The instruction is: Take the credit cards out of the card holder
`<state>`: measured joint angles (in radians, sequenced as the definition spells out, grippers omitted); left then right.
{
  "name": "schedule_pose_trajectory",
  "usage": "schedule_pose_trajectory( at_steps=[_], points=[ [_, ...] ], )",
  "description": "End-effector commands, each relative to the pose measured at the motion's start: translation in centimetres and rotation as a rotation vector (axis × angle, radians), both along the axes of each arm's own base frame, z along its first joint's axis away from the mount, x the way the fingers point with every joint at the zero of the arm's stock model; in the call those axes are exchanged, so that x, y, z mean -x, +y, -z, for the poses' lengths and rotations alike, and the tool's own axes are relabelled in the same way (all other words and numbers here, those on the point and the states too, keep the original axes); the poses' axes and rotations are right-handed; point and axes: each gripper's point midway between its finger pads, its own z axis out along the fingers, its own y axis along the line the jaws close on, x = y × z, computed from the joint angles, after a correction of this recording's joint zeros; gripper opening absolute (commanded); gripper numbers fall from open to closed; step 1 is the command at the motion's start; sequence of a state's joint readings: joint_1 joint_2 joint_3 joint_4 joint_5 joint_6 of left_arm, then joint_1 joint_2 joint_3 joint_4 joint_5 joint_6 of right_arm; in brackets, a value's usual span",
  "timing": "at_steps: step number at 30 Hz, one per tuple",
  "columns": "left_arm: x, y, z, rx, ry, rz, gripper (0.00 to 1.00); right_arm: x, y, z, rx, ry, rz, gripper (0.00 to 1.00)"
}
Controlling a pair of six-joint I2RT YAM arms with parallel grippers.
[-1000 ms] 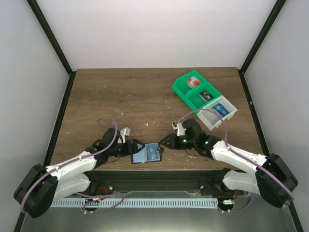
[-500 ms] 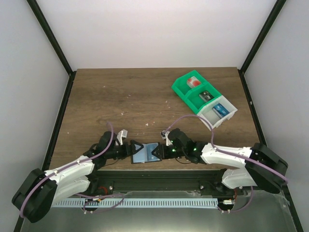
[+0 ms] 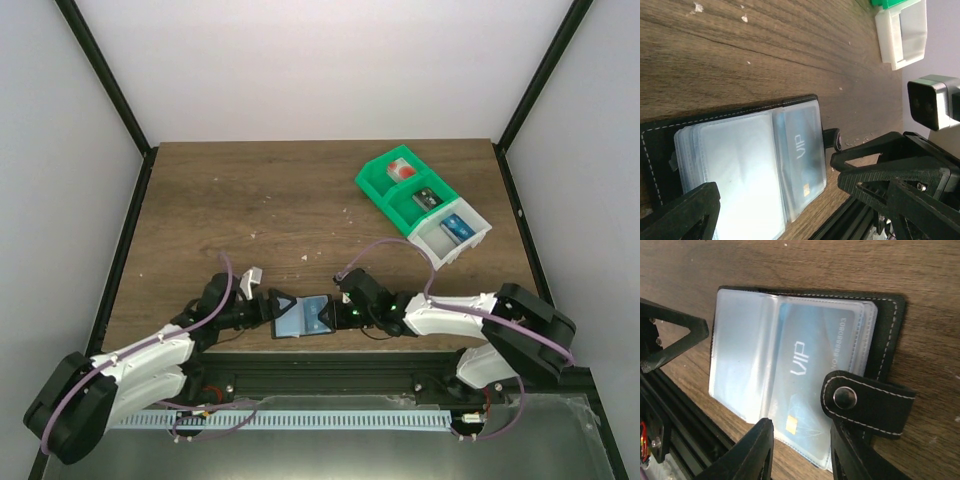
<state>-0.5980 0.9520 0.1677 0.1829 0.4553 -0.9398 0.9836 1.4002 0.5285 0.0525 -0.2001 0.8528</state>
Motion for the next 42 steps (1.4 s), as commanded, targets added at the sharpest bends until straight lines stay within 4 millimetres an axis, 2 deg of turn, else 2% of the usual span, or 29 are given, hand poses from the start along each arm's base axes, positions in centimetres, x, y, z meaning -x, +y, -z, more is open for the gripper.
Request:
schedule_pose_trajectory(
  at_steps=[1, 11, 25, 34, 39, 42],
  points=[
    [0.3, 0.1, 0.6, 0.007, 0.004, 0.006, 0.93, -0.6, -0.2, 0.5, 0.030, -0.028, 0.030, 0.34],
    [0.8, 0.6, 2.3, -0.038, 0.039, 0.009, 0.93, -0.3, 0.6, 1.4, 0.008, 0.004, 0.006, 0.34],
    [0.7, 1.1, 2.4, -0.063, 0.024, -0.011, 0.93, 0.3, 1.1, 1.0, -0.085, 0.035, 0.015, 0.35],
    [0.8, 1.2, 2.6, -0.070, 0.028, -0.009, 0.93, 0.0, 0.9, 1.2, -0.051, 0.050, 0.050, 0.37],
    [0.8, 1.3, 2.6, -0.076, 0.031, -0.010, 0.93, -0.4, 1.0, -0.7, -0.069, 0.030, 0.057, 0.37],
    [0.7, 1.3, 2.6, -0.074, 0.030, -0.012, 0.93, -0.3, 1.1, -1.0, -0.084, 0.028, 0.060, 0.37]
  ],
)
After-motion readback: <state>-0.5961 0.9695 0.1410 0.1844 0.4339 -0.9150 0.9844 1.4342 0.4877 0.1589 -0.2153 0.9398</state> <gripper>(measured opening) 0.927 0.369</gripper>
